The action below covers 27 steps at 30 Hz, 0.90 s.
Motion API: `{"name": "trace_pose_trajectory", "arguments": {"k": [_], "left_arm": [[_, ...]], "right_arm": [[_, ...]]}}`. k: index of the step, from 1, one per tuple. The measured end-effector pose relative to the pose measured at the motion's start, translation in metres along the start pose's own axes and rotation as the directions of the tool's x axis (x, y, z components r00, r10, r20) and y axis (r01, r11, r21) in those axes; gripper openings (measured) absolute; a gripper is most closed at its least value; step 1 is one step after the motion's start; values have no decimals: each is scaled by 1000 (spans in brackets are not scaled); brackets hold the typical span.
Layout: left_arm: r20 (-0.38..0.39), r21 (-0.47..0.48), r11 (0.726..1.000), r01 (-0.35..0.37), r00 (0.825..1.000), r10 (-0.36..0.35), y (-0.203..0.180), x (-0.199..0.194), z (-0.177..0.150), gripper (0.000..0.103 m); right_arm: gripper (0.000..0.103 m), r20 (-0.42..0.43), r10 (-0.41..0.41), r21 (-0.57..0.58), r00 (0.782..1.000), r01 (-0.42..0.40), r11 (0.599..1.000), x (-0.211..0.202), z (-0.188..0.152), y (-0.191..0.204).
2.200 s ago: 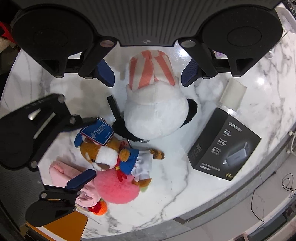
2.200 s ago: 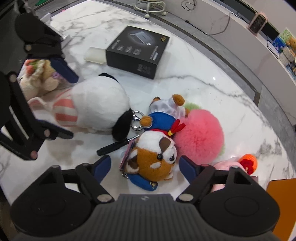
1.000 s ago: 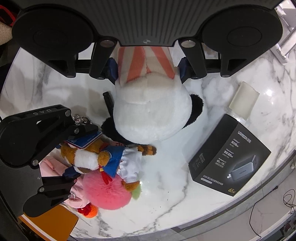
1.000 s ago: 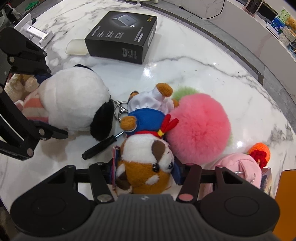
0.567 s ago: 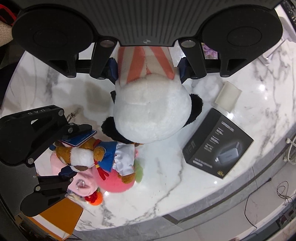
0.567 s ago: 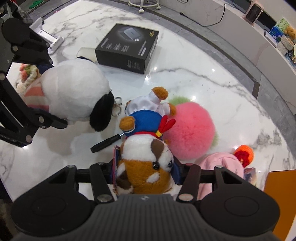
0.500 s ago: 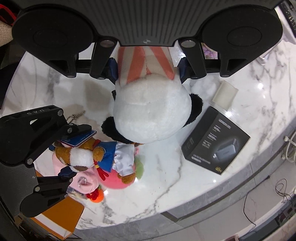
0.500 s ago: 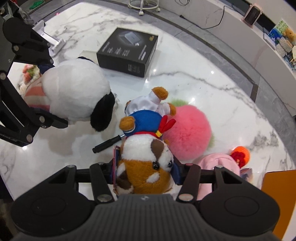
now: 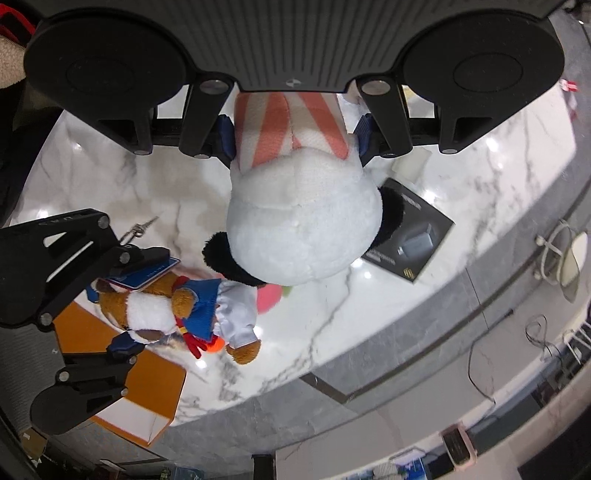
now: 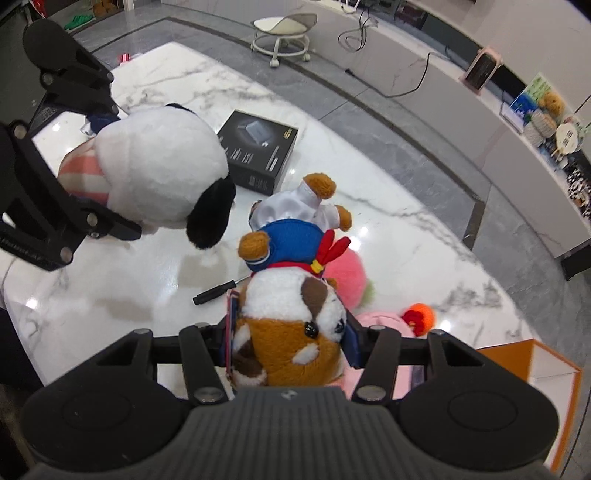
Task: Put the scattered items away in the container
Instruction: 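Carry the white plush with the left tool while the right carries the dog plush to the orange box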
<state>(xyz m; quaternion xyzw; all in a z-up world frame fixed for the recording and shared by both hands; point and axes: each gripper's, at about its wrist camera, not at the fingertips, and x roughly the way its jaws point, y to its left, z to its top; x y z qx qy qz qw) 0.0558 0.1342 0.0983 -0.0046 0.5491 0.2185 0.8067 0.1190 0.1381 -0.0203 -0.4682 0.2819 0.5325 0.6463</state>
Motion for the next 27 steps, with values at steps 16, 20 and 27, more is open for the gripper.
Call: {"name": "trace_pose_trajectory", "arguments": {"k": [16,20,27], "left_arm": [[127,190,980,-51,991,27,-91,-61,74,69],[152,230,972,-51,988,16,-115,-61,90,69],[171,291,955,-55,985,5,-158,-54,115,69]], "right_arm": [[57,92,-137,-2,986,138,990,-106,-44,-55],[57,86,-168,26,982,167,986,-120,-65,-77],[57,70,-205,73,976,200,977,-136,-101,-117]]}}
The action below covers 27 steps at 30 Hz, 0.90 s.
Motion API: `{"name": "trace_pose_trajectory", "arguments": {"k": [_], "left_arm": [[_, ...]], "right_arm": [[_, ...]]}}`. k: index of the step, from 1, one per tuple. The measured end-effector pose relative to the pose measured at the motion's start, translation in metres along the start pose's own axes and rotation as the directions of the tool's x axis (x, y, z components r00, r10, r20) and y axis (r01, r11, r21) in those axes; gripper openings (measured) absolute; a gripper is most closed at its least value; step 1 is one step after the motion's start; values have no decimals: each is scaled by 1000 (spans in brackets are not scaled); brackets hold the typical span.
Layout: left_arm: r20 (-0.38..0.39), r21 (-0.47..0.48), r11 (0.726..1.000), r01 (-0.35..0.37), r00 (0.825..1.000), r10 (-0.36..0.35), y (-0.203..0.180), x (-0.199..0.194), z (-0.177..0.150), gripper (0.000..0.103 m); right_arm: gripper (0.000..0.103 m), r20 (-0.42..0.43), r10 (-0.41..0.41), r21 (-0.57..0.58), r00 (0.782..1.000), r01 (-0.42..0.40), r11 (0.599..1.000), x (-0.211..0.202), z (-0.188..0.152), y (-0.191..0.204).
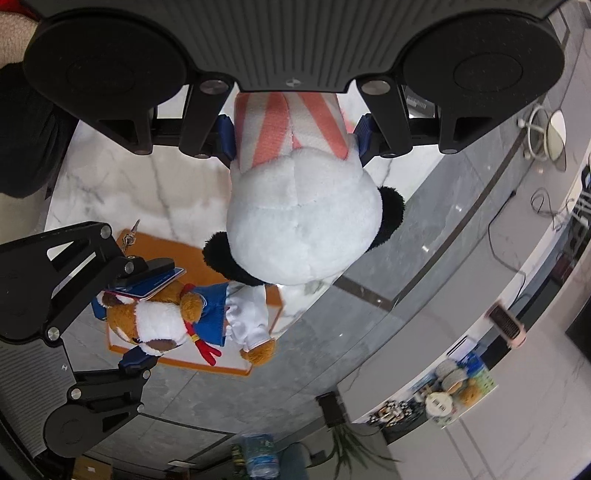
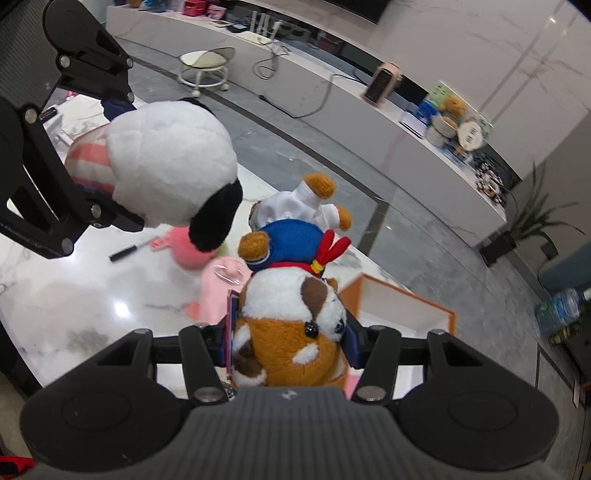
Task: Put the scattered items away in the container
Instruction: 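Carry the white plush with the left tool while the right carries the dog plush to the orange box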
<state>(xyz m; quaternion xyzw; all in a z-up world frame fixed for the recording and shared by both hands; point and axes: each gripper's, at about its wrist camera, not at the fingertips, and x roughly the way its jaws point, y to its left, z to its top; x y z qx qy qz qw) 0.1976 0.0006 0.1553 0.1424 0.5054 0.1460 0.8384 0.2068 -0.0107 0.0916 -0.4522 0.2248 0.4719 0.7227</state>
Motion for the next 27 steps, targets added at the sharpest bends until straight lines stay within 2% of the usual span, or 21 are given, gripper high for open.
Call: {"name": "trace_pose_trajectory", "arguments": {"k": [4,17,21,27], "left_arm": [[14,27,1000,3,1000,-3,-16,11,19,69],[67,61,995,81,994,-85,-63,53,82,69],[100,46,995,89,991,-93,-73,70,100,69],[81,26,992,122,989,-124,-80,108,118,69]], "right_arm": [[57,-9,-13,25,1000,13,1000,-3,-17,-23],[57,-62,-52,113,997,59,992,6,-62,-97],[57,-82,-53,156,995,66,986,25,-75,-121],[57,-132,-39,211,991,66,975,63,-96,-153]]}}
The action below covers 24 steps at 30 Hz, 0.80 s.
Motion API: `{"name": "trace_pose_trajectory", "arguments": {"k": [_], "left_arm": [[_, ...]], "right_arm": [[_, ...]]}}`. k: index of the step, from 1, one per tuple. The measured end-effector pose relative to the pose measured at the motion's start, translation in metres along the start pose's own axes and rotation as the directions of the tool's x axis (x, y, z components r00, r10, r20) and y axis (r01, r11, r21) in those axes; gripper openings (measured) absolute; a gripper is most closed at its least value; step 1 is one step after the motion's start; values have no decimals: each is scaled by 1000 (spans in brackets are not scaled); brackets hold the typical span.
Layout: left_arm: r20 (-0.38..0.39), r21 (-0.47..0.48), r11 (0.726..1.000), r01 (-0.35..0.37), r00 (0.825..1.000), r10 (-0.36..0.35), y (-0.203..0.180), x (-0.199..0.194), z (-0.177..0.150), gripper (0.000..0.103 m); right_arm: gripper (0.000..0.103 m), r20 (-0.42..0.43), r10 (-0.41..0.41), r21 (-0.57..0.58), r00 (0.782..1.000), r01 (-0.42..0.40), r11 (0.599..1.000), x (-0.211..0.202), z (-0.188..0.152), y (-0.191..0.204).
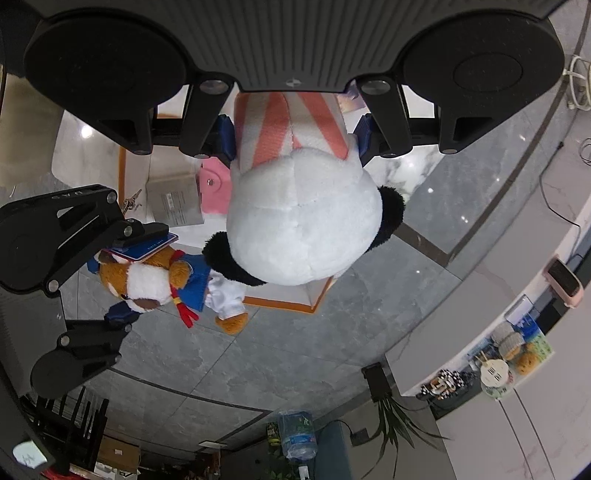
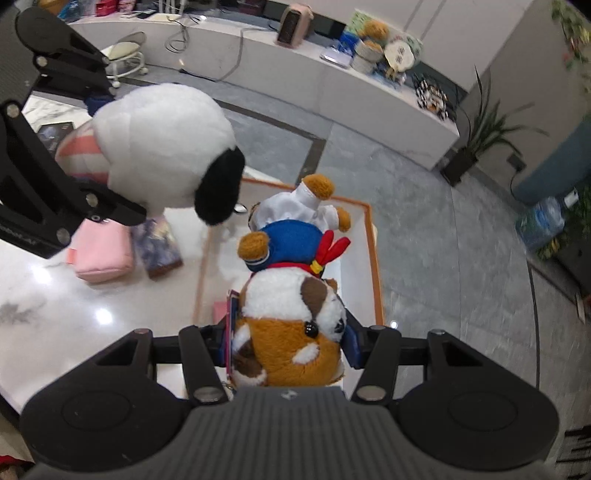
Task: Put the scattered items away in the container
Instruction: 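Carry the white plush with the left tool while the right carries the dog plush to the orange box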
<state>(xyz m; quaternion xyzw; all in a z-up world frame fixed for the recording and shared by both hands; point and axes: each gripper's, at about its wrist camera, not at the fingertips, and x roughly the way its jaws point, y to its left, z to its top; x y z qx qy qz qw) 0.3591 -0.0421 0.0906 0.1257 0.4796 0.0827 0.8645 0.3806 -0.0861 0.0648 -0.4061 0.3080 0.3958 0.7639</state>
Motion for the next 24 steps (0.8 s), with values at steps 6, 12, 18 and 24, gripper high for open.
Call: {"name": "trace_pose_trajectory", "arguments": {"k": [6,12,18,24], "left_arm": [[-35,-8,1000,25,999,-26,4,41,12,69],[-72,-19,999,47,996,-48,5,79,22,69],[-112,-27,998,55,992,-58,9,111,27,69],[-150,-44,997,63,986,-69,12,136,28,69]], "right_arm": [[57,-59,26,48,998,-24,999,48,-8,-24],[57,-109,53,84,993,-44,995,88,-19,-35],[57,-133,77,104,988,-64,993,119,-25,-41],[57,-147,103,123,984,-85,989,142,-25,-45]]}}
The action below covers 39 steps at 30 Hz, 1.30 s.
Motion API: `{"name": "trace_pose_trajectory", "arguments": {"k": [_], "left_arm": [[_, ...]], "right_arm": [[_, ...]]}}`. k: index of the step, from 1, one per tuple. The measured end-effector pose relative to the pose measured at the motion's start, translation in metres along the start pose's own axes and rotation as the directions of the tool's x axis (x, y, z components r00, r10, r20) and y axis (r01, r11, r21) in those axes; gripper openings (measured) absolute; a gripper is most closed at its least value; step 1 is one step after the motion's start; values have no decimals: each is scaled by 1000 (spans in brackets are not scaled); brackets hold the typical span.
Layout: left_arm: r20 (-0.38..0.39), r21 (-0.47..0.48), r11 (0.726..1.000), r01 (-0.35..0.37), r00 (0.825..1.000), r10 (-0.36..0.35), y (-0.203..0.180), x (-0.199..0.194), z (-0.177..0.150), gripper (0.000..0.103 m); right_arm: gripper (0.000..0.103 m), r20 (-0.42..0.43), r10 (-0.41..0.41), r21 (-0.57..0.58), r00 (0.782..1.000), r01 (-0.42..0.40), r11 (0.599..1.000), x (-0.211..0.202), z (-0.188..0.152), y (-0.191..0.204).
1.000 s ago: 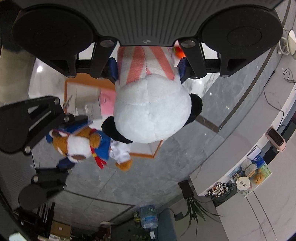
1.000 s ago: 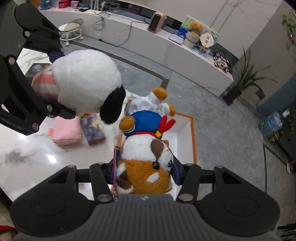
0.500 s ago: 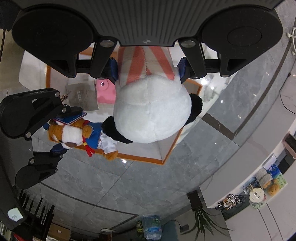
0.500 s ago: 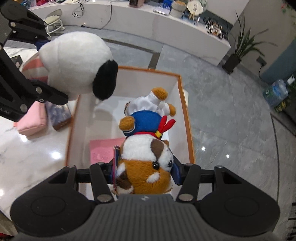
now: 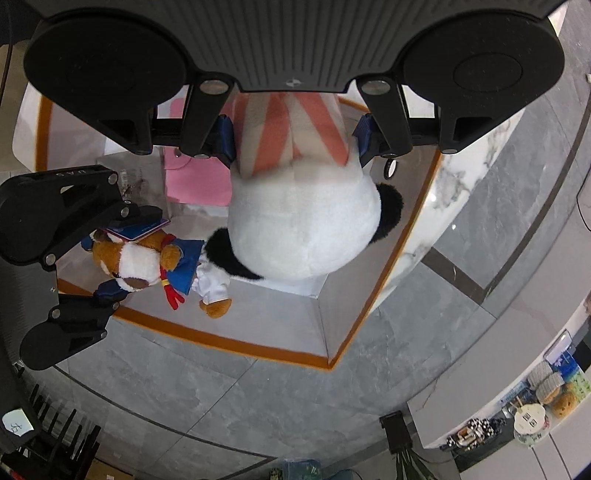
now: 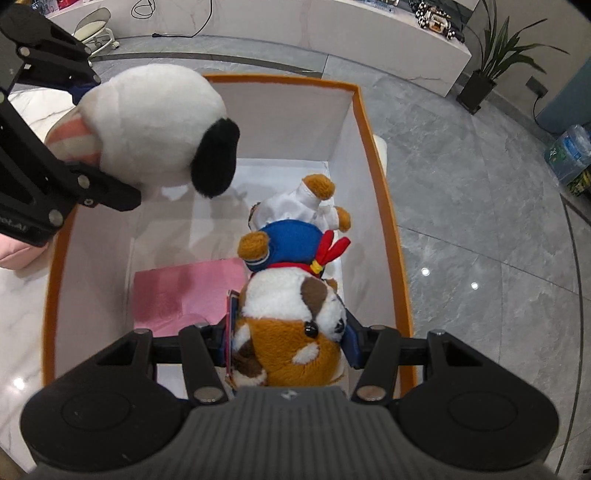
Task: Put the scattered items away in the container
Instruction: 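Open both grippers to drop the two plush toys into the orange box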
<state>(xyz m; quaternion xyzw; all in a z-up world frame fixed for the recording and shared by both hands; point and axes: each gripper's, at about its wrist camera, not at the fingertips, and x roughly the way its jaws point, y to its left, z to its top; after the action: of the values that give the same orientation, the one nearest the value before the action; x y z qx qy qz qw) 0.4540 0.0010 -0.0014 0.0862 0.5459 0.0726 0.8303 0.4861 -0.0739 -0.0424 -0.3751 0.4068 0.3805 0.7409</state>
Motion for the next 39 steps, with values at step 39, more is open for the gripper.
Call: {"name": "trace_pose_trajectory", "arguments": {"k": [39], "left_arm": [[-34,-11,1000,-18,999,18,1,34,16,78]], "right_arm": [[66,25,-6,1,1000,6,1000,13,11,5]]}}
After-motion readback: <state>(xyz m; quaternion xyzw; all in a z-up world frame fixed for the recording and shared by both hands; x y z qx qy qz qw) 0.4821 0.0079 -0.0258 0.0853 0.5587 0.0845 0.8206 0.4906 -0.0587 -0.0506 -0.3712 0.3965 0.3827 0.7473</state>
